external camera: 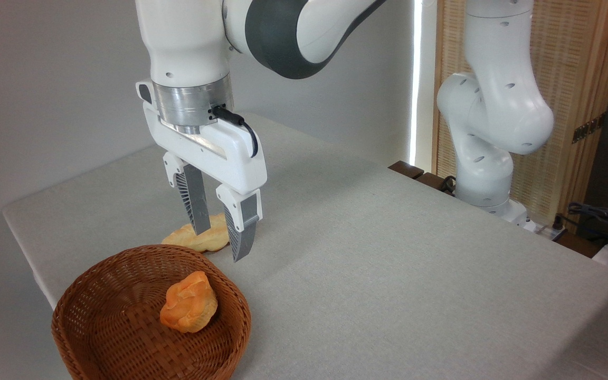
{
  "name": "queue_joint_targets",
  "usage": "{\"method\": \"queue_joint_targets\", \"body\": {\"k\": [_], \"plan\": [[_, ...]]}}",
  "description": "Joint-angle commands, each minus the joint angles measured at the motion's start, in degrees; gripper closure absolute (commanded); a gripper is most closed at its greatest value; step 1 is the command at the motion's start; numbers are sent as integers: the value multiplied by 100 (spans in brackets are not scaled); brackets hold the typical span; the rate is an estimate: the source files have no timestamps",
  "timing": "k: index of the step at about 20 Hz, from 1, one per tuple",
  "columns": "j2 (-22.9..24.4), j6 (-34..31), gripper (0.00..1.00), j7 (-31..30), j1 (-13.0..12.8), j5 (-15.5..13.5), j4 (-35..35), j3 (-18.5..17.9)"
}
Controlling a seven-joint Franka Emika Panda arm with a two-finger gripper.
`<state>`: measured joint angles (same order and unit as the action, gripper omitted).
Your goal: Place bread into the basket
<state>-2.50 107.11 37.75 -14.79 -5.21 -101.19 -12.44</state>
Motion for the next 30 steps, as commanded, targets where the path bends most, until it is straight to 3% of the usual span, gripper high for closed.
{"method": "queue_joint_targets", "body": {"k": [1,24,30], "plan": [[13,-216,0,-23,-42,3,73,-39],[-40,-208,0,-110,-112,-6,56,13],[-40,-199,0,-497,-147,-32,-190,312]]}}
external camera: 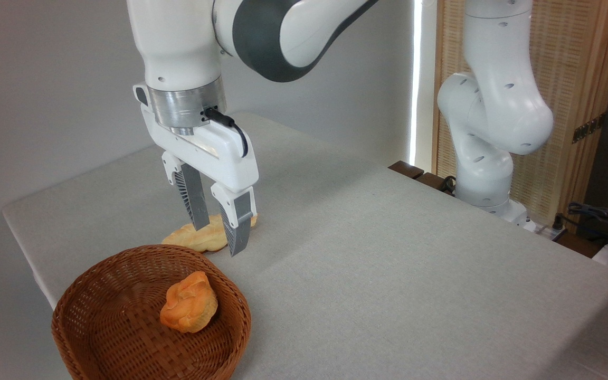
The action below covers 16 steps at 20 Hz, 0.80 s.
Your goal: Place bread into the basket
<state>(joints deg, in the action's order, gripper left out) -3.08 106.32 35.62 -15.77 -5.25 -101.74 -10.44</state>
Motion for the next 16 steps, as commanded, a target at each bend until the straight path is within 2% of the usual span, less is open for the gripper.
{"method": "queue_joint_targets", "body": {"k": [1,2,7,16], "plan": [[18,-111,0,-283,-58,-90,-231,138],[18,-59,0,-275,-75,-177,-311,251],[-26,398,0,24,-93,-178,-540,647],[-350,671,0,226,-93,-178,-540,1395]]}}
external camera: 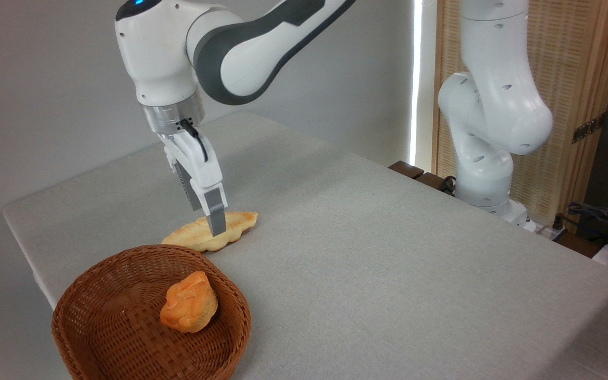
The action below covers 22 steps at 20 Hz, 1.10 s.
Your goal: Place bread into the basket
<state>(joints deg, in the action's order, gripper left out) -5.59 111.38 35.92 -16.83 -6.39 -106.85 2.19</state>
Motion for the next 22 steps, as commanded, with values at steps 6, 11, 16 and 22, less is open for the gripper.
{"method": "queue_joint_targets", "body": {"k": [6,11,16,22], "plan": [[-320,218,0,301,13,-11,-29,299],[-461,358,0,301,22,32,-38,299],[-557,420,0,301,22,121,-29,299],[-575,402,43,301,22,314,-38,299]]}}
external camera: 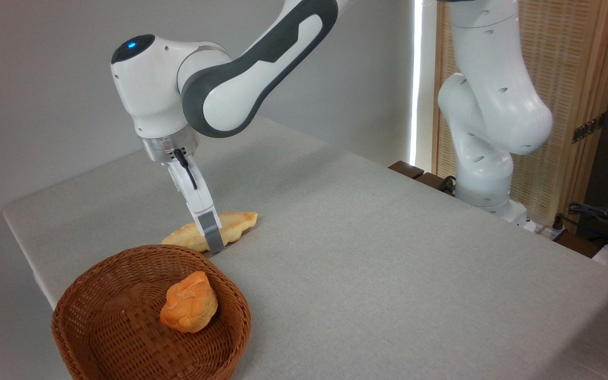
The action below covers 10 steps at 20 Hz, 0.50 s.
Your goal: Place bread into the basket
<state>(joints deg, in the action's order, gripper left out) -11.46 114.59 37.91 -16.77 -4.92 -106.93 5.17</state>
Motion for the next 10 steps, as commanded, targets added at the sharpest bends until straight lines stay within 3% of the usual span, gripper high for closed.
{"method": "queue_joint_targets", "body": {"k": [1,10], "plan": [[12,72,54,103,16,167,-21,1],[30,2,52,85,16,167,-21,1]]}}
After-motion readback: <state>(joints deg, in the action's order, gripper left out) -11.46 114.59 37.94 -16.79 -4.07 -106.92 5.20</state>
